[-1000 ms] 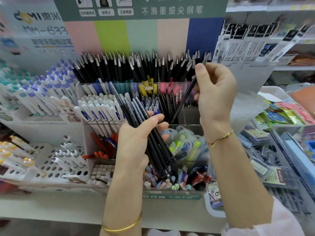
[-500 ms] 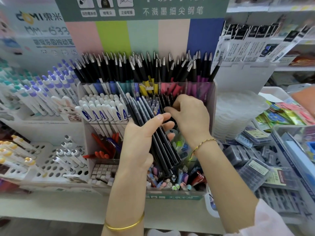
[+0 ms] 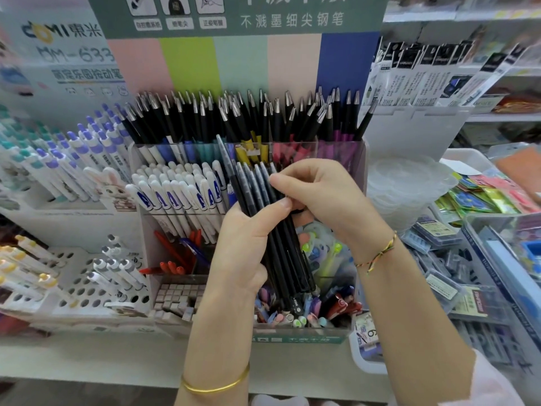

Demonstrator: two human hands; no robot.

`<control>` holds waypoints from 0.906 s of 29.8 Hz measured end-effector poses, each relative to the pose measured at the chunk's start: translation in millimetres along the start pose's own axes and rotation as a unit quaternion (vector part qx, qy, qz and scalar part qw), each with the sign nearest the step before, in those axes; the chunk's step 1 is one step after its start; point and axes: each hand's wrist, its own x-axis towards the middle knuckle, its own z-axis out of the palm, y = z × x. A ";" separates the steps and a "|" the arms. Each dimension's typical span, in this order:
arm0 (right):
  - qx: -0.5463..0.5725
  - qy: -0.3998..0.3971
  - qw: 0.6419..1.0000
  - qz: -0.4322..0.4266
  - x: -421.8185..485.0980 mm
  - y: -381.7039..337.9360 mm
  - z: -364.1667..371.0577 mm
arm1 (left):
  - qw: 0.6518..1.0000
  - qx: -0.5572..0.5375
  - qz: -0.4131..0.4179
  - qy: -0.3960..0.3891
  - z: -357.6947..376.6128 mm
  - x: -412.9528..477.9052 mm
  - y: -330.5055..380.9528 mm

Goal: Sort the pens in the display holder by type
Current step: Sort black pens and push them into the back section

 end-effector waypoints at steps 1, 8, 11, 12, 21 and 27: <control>0.016 0.022 1.000 -0.006 0.6 0.7 0.1 | 1.000 0.005 0.000 0.005 -0.1 0.5 -0.5; 0.019 0.270 0.956 -0.116 18.7 0.4 -12.1 | 0.999 -0.013 0.007 0.052 -6.9 1.3 -0.2; -0.012 0.345 0.921 -0.180 21.6 -1.1 -15.1 | 0.998 -0.012 0.015 0.065 -10.9 2.1 -0.6; -0.035 0.354 0.913 -0.202 20.9 -1.3 -13.9 | 0.998 -0.008 0.017 0.065 -11.1 2.3 -0.7; -0.256 0.244 0.918 -0.180 23.0 26.0 0.6 | 0.998 -0.018 0.016 0.063 -7.0 0.6 -1.2; -0.374 0.217 0.899 -0.078 23.9 35.2 5.1 | 0.999 -0.015 0.011 0.047 -4.1 -0.5 -0.9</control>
